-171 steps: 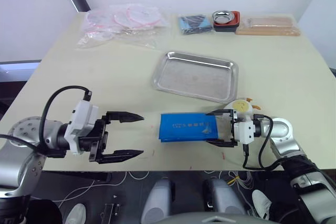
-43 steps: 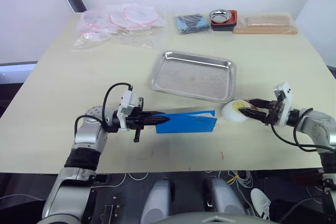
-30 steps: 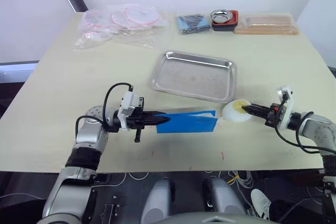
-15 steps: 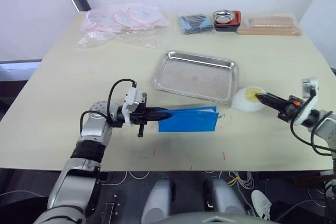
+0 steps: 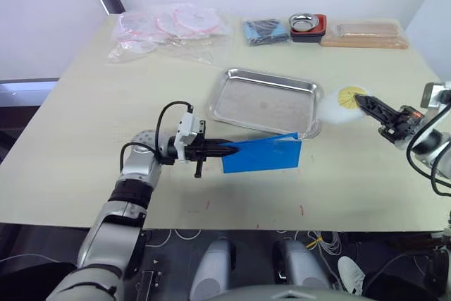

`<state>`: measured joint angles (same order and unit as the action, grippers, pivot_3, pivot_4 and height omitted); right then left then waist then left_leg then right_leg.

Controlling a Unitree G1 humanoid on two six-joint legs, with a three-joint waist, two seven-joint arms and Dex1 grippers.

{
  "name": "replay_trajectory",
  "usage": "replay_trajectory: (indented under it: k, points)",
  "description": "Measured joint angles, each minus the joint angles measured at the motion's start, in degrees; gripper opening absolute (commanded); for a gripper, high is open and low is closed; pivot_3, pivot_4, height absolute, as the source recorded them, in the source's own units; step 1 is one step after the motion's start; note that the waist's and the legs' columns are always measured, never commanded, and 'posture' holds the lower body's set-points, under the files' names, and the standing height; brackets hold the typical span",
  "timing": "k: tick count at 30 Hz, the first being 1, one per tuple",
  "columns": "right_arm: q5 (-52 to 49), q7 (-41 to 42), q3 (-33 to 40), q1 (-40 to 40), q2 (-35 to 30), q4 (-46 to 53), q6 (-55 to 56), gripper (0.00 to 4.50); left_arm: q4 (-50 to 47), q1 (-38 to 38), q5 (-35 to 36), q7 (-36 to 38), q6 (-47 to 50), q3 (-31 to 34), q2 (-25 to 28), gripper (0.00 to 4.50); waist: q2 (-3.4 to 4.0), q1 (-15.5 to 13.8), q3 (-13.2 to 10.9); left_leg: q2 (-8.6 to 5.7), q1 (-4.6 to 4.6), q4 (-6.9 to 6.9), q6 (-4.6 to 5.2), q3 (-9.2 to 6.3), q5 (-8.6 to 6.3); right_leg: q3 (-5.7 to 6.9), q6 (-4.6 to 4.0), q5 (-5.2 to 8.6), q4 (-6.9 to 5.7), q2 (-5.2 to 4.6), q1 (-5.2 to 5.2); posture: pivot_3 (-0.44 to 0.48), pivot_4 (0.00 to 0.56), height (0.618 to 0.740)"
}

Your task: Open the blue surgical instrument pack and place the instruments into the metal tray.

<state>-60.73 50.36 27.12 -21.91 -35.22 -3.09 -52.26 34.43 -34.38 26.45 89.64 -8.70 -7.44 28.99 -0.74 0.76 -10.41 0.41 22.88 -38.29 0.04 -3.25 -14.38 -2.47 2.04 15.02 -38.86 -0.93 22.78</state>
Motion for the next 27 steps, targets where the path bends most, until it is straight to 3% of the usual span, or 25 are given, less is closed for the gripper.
replay_trajectory:
  k: [10, 27]
  points:
    - [0.2, -1.5, -11.0, -6.8, 3.2, 9.4, -0.6, 0.07, 7.9, -6.6, -4.2, 0.0, -4.8, -1.7, -3.1, 0.00, 0.00, 0.1, 0.0, -0.03, 0.02, 0.00, 0.00, -0.02, 0.00, 0.02, 0.00, 0.00, 0.00, 0.02, 0.01, 0.000, 0.150, 0.740]
    - [17.6, 3.4, -29.5, -15.2, 15.0, 4.9, 11.1, 0.07, 8.1, -6.1, -4.4, 0.1, -5.5, -1.0, -4.6, 0.00, 0.00, 0.1, 0.0, -0.05, 0.07, 0.00, 0.00, -0.15, 0.00, 0.16, -0.01, 0.00, 0.00, 0.01, 0.02, 0.000, 0.150, 0.740]
